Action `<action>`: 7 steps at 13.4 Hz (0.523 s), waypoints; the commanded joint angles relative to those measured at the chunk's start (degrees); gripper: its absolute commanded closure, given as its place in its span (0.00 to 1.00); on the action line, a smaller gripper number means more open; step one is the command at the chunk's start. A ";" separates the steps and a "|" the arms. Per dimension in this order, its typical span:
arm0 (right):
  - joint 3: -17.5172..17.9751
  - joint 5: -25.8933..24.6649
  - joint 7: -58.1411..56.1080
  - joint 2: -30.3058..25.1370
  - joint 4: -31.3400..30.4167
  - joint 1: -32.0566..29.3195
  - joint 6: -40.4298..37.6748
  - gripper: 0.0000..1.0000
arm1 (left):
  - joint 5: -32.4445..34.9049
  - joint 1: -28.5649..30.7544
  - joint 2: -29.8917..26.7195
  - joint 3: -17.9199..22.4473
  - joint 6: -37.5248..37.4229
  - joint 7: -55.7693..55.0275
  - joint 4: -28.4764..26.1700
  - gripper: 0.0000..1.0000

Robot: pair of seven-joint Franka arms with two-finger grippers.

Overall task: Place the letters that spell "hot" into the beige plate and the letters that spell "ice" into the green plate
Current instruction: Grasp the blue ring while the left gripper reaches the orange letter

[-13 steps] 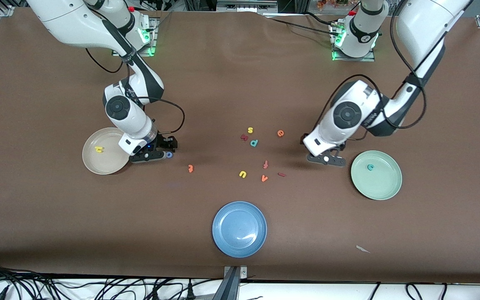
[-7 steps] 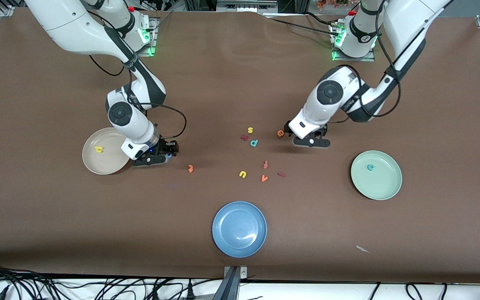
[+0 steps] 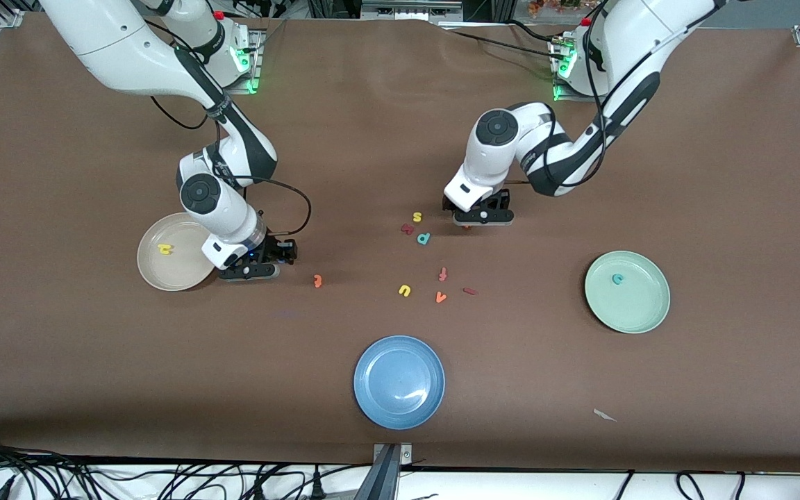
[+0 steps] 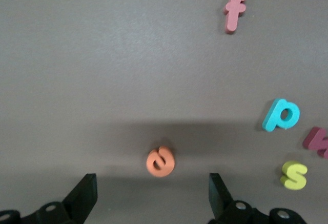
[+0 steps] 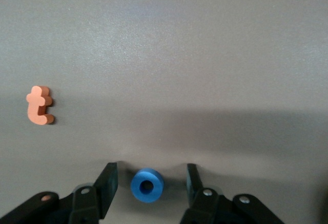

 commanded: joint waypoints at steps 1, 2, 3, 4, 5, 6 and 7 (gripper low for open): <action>0.00 -0.70 2.49 1.50 1.15 1.40 0.27 0.39 | 2.20 -2.56 5.08 1.71 -3.16 -1.83 6.16 0.06; 0.00 -0.70 2.76 1.50 1.15 1.49 0.27 0.40 | 2.29 -2.74 5.61 2.32 -3.16 -1.83 6.17 0.09; 0.00 -0.70 2.76 1.59 1.15 1.49 0.27 0.47 | 2.38 -2.74 5.62 2.42 -3.25 -1.83 6.08 0.12; 0.00 -0.70 2.68 1.59 1.15 1.49 0.27 0.53 | 2.38 -2.74 5.62 2.42 -3.42 -1.83 5.91 0.16; 0.00 -0.79 2.68 1.59 1.15 1.49 0.27 0.55 | 2.38 -2.74 5.62 2.42 -3.60 -1.83 5.47 0.20; 0.00 -0.79 2.59 1.59 1.15 1.40 0.27 0.60 | 2.38 -2.74 5.62 2.42 -4.65 -1.83 5.47 0.22; 0.00 -0.79 2.67 1.59 1.15 1.40 0.27 0.68 | 2.29 -2.74 5.53 2.33 -5.61 -1.83 5.47 0.25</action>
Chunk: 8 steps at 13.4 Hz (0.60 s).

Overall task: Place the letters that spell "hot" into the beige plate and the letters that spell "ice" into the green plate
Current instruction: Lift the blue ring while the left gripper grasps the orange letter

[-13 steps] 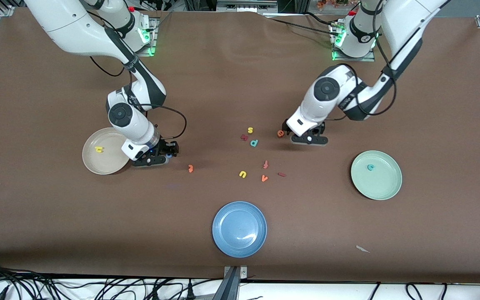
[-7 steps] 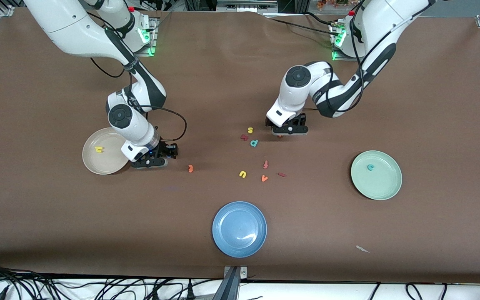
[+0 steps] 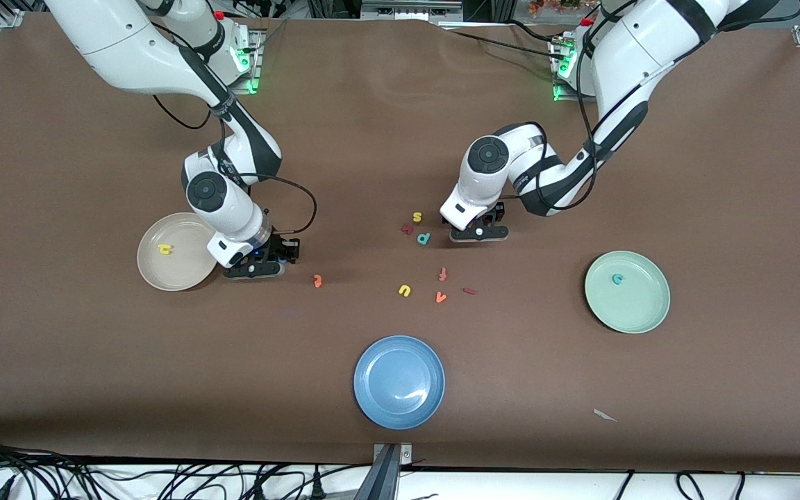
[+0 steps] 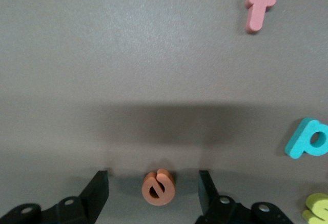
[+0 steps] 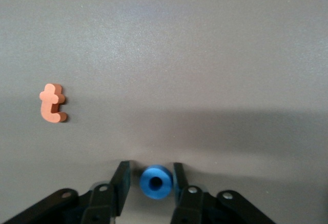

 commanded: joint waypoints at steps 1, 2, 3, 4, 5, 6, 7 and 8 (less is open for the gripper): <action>0.05 -0.78 1.10 1.59 1.01 0.36 0.29 0.71 | 2.16 -0.63 0.13 0.05 -2.37 -1.72 0.83 0.28; 0.05 -0.78 1.10 1.59 1.01 0.27 0.29 0.75 | 2.16 -0.63 0.13 -0.04 -2.38 -2.07 0.83 0.30; 0.05 -0.78 1.10 1.59 1.01 0.27 0.29 0.76 | 2.16 -0.71 0.13 -0.04 -2.38 -2.60 0.83 0.33; 0.05 -0.78 1.10 1.59 1.01 0.27 0.29 0.80 | 2.16 -1.50 0.13 0.05 -2.38 -3.21 0.91 0.36; 0.05 -0.70 1.10 1.59 1.01 0.27 0.29 0.81 | 2.07 -1.85 0.21 0.05 -2.38 -4.00 1.09 0.40; 0.05 -0.78 1.10 1.50 1.01 0.10 0.21 0.81 | 2.07 -1.86 0.22 -0.04 -2.38 -4.10 1.18 0.43; 0.05 -0.78 1.02 1.42 1.01 0.01 0.12 0.81 | 2.07 -1.94 0.22 -0.04 -2.38 -4.18 1.26 0.45; 0.05 -0.70 1.02 0.98 1.01 -0.08 -0.93 0.81 | 2.07 -1.94 0.30 -0.04 -2.38 -4.18 1.27 0.50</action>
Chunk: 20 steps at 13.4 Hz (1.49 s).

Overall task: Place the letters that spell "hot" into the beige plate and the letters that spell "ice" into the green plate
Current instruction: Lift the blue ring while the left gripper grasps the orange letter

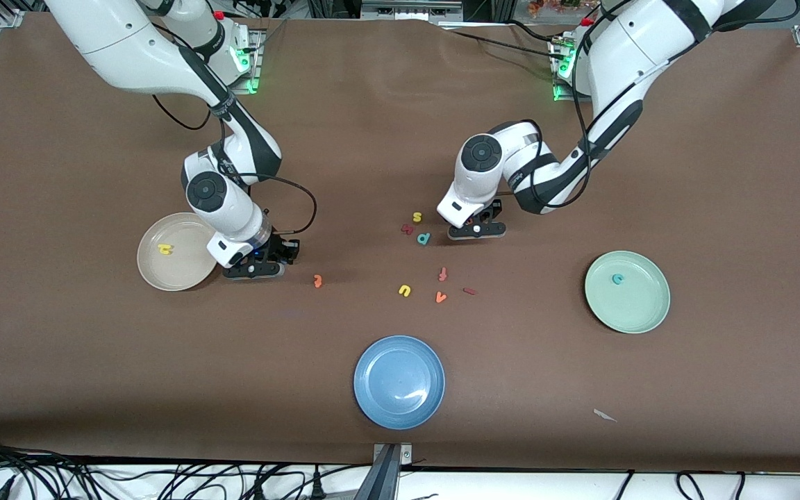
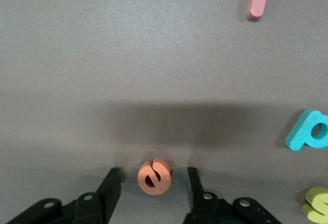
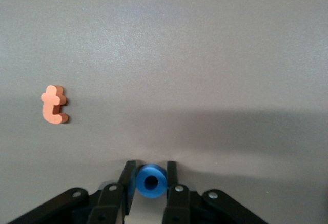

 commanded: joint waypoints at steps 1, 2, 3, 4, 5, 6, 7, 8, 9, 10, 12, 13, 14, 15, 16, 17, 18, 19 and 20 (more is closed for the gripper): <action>0.02 -0.52 0.86 -0.27 1.15 -0.10 -3.91 0.81 | 2.07 -0.54 0.31 0.13 -1.13 -1.69 0.88 0.52; 0.02 -0.43 0.77 -2.02 1.85 -0.10 -7.68 0.81 | 2.07 -0.45 0.31 0.13 -1.13 -1.60 0.97 0.54; -0.06 -0.34 0.69 -3.52 2.73 -0.27 -11.63 0.81 | 2.07 -0.45 0.31 0.21 -1.13 -1.52 1.05 0.54; -0.67 -0.34 0.34 -5.10 3.78 -0.27 -15.59 0.81 | 2.15 -0.45 0.31 0.30 -1.13 -1.51 1.05 0.55; -1.81 -0.43 -0.01 -6.51 4.66 -0.36 -19.28 0.81 | 2.16 -0.36 0.31 0.30 -1.13 -1.25 1.05 0.56; -3.04 -0.43 -0.63 -7.48 5.45 -0.36 -22.36 0.81 | 2.16 -0.27 0.31 0.39 -1.13 -1.16 1.05 0.58; -4.44 -0.34 -2.02 -8.88 5.81 -0.36 -25.35 0.81 | 2.16 -0.27 0.31 0.39 -1.04 -1.16 1.05 0.59; -6.81 -0.34 -4.39 -9.51 6.16 -0.36 -27.04 0.81 | 2.16 -0.27 0.31 0.39 -1.04 -1.16 1.05 0.59; -9.62 0.00 -7.98 -9.77 6.16 -0.36 -28.01 0.80 | 2.24 -0.27 0.31 0.48 -1.04 -1.16 0.97 0.61; -12.43 0.09 -12.71 -9.51 5.90 -0.45 -27.93 0.80 | 2.24 -0.36 0.31 0.48 -1.04 -1.16 0.97 0.63; -15.87 0.97 -18.28 -7.85 5.55 -1.23 -27.14 0.79 | 2.24 -0.27 0.31 0.48 -1.04 -1.16 0.97 0.67; -15.97 1.67 -19.69 -6.97 5.11 -2.46 -26.53 0.79 | 2.24 -0.27 0.31 0.48 -1.04 -1.08 0.97 0.69; -15.97 2.81 -20.66 -5.83 4.15 -3.25 -24.35 0.79 | 2.24 -0.27 0.31 0.48 -1.04 -0.99 0.97 0.70; -15.97 3.43 -21.19 -5.47 2.31 -3.26 -21.28 0.78 | 2.24 -0.27 0.31 0.57 -1.04 -0.99 0.97 0.70; -15.97 3.52 -21.29 -5.47 0.64 -3.26 -18.38 0.70 | 2.24 -0.27 0.31 0.65 -1.04 -0.90 0.97 0.71; -15.89 3.52 -21.29 -5.47 -0.07 -3.26 -17.40 0.64 | 2.33 -0.27 0.31 0.74 -1.04 -0.90 0.97 0.72; -15.97 3.52 -21.37 -5.56 0.01 -3.26 -17.47 0.52 | 2.33 -0.27 0.31 0.83 -1.04 -0.81 0.97 0.74; -15.97 3.52 -21.03 -5.73 0.01 -3.17 -17.73 0.09 | 2.33 -0.27 0.31 0.83 -1.04 -0.81 0.97 0.75; -15.89 3.52 -20.76 -6.17 0.18 -3.17 -17.91 0.01 | 2.33 -0.19 0.22 0.74 -1.04 -0.81 0.97 0.76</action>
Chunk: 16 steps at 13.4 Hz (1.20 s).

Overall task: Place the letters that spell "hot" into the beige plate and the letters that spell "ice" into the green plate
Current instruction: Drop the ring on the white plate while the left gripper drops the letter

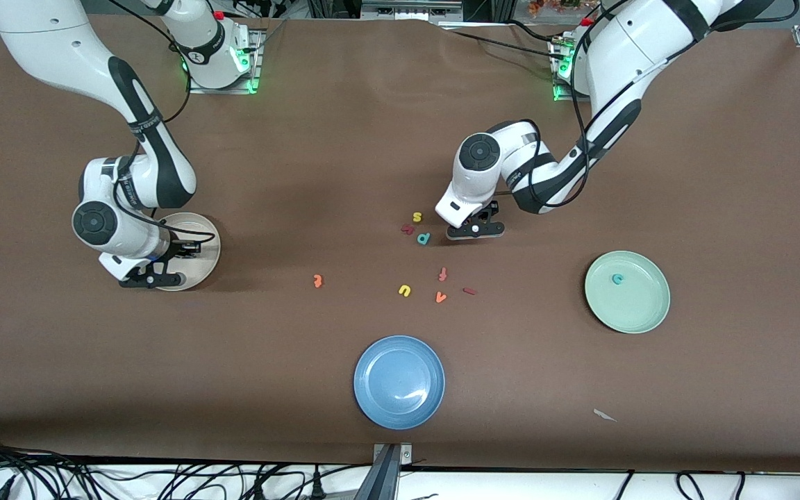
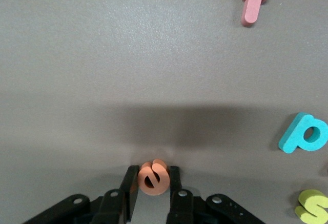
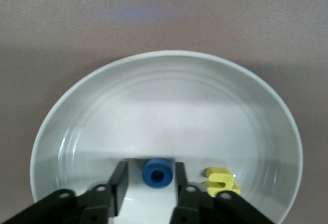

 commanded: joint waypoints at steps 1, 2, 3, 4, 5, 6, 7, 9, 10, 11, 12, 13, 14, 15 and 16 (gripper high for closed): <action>0.53 1.17 -0.16 -3.10 -0.62 -0.07 -1.32 0.01 | 2.33 0.12 0.14 0.59 -1.00 -0.62 0.54 0.77; 1.22 1.25 1.68 -4.51 -0.01 0.11 -4.38 0.01 | 2.24 0.29 -0.03 0.59 -1.00 -0.62 0.63 0.78; 3.67 1.25 5.17 -5.48 1.39 0.11 -7.63 0.01 | 2.24 0.38 -0.30 0.51 -1.00 -0.62 0.72 0.79; 5.61 1.25 8.69 -6.45 2.80 0.11 -10.53 0.01 | 2.24 0.47 -0.56 0.42 -1.09 -0.62 0.81 0.80; 7.63 1.25 10.90 -7.24 3.42 0.11 -12.13 0.01 | 2.24 0.82 -1.09 0.42 -1.44 -0.18 0.81 0.81; 9.47 1.17 11.01 -7.94 3.86 0.11 -12.23 0.01 | 1.89 1.52 -1.61 0.33 -2.66 1.47 0.89 0.81; 11.32 0.99 10.49 -7.95 4.48 0.11 -12.15 0.01 | 1.37 2.74 -2.40 -0.02 -3.80 3.32 1.33 0.81; 14.76 0.81 10.31 -7.69 5.10 0.11 -10.48 0.01 | 1.28 6.86 -3.37 -2.03 -6.78 7.71 1.60 0.82; 15.72 0.90 10.31 -8.12 5.45 0.11 -10.04 0.01 | 1.19 10.10 -3.55 -3.52 -7.50 10.95 1.60 0.83; 16.78 1.16 10.31 -9.61 6.58 0.11 -10.30 0.01 | 1.19 13.88 -3.64 -5.71 -9.07 14.55 1.69 0.83; 16.87 1.17 10.13 -10.75 7.11 0.11 -10.39 0.00 | 1.28 17.92 -3.81 -8.26 -11.00 18.15 1.95 0.83; 16.70 1.17 10.13 -10.85 7.29 0.02 -10.39 0.00 | 1.28 21.70 -3.99 -10.11 -12.93 22.28 2.47 0.83; 16.70 1.17 10.91 -10.50 7.38 0.11 -10.04 0.01 | 1.36 24.43 -4.16 -11.00 -14.26 26.23 2.56 0.83; 16.79 1.17 11.27 -10.15 7.64 0.28 -9.51 0.01 | 1.36 26.90 -4.78 -11.27 -14.71 30.19 2.57 0.83; 16.88 1.25 11.27 -9.89 8.08 0.72 -8.29 0.01 | 1.45 28.66 -5.13 -11.18 -14.80 34.06 2.57 0.83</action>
